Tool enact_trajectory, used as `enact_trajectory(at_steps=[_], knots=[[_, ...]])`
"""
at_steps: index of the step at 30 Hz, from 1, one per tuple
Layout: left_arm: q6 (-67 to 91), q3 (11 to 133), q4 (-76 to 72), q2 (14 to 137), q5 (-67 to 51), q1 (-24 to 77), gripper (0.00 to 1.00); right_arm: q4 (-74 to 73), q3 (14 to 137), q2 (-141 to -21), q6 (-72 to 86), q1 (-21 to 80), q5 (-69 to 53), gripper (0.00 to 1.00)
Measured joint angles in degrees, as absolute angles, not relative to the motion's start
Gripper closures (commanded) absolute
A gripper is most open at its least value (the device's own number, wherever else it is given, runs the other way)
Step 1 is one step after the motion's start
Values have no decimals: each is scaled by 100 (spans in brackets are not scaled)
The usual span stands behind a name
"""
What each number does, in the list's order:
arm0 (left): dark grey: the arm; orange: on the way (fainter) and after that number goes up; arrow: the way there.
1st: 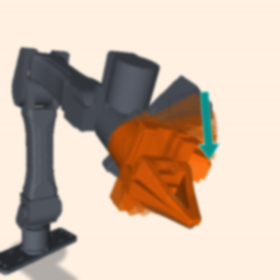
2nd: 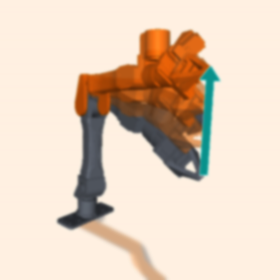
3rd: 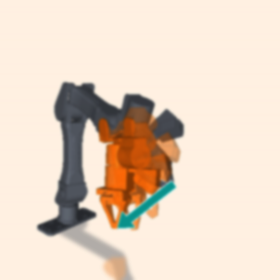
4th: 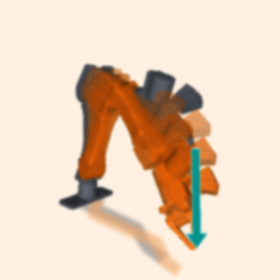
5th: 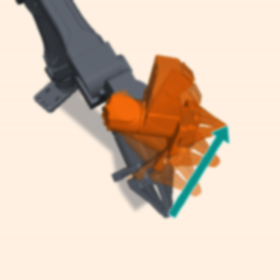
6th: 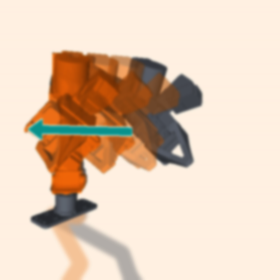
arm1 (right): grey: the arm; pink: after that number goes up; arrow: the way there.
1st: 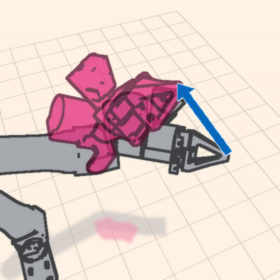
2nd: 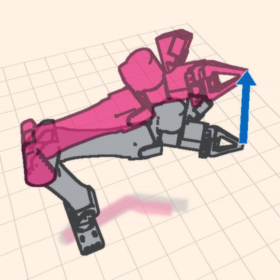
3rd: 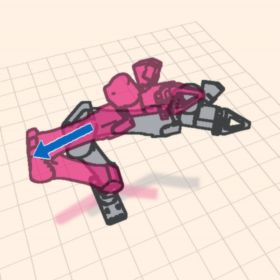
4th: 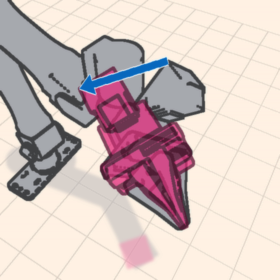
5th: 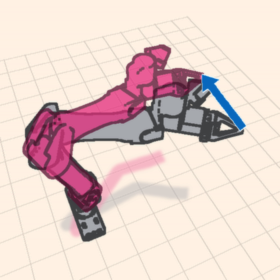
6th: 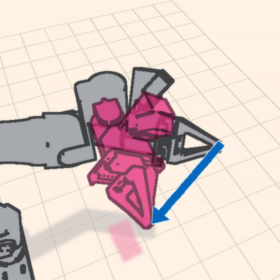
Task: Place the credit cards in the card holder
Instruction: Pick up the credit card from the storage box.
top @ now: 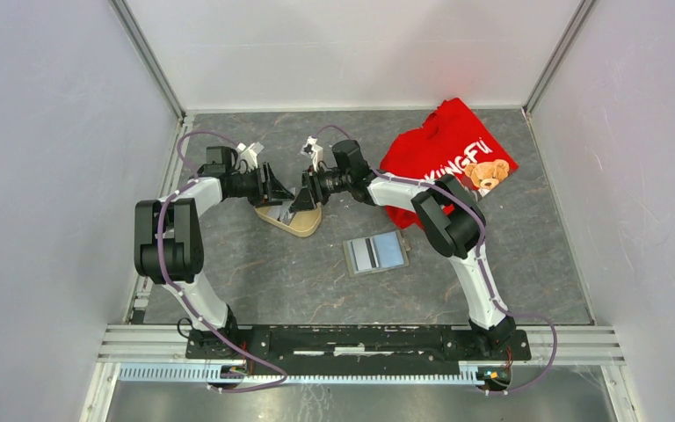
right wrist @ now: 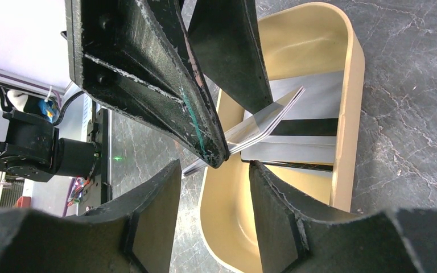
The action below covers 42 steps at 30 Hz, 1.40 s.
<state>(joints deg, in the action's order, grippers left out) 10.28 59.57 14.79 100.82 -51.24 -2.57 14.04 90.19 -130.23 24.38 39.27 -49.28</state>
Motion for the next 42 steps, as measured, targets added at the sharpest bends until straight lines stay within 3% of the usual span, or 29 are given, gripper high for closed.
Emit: enact_trajectory(at_steps=[42], knots=[[1135, 5885, 1315, 10082, -5258, -353, 52, 1406, 9019, -13026, 2423, 3887, -4952, 57]])
